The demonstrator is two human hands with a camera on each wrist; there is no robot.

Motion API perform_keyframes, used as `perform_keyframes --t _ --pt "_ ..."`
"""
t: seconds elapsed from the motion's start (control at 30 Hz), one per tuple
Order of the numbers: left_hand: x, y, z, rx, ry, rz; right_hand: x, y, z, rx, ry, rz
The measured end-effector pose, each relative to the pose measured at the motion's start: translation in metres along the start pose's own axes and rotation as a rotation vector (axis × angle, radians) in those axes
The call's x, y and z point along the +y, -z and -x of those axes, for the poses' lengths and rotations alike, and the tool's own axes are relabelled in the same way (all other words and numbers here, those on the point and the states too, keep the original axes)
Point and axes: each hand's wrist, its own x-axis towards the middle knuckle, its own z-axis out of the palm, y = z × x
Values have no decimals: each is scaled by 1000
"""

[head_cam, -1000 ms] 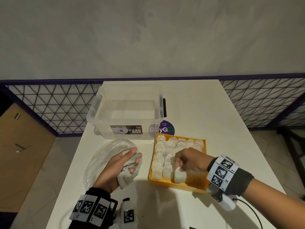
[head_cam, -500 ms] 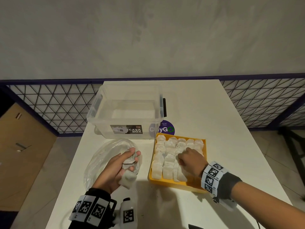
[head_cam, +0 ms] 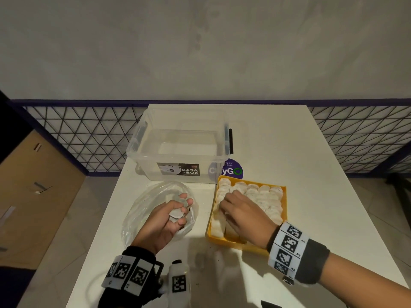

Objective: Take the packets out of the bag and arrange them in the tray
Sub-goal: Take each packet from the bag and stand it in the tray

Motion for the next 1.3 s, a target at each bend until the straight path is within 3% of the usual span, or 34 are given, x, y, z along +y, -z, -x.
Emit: perform_keyframes --t 0.1,0.23,0.37,0.5,0.7,0.93,1.13,1.3 --pt "2 4 4 -5 -36 13 -14 -6 -3 -93 111 -24" --pt "2 13 8 -11 -96 32 -32 -13 -6 -405 231 -142" --pt "5 20 14 -8 -148 25 -60 -28 -6 -745 342 -7" --pt "7 28 21 4 -176 38 -69 -44 -4 -804 366 48" --pt "3 39 31 33 -195 45 -72 -66 1 -899 272 138" --pt "-1 51 38 65 -195 84 -71 -71 -1 -623 63 -200" --pt "0 51 37 91 -193 83 -66 -42 -12 -307 -359 -969" --pt "-4 40 31 73 -140 -88 -61 -16 -23 -182 -487 -1374"
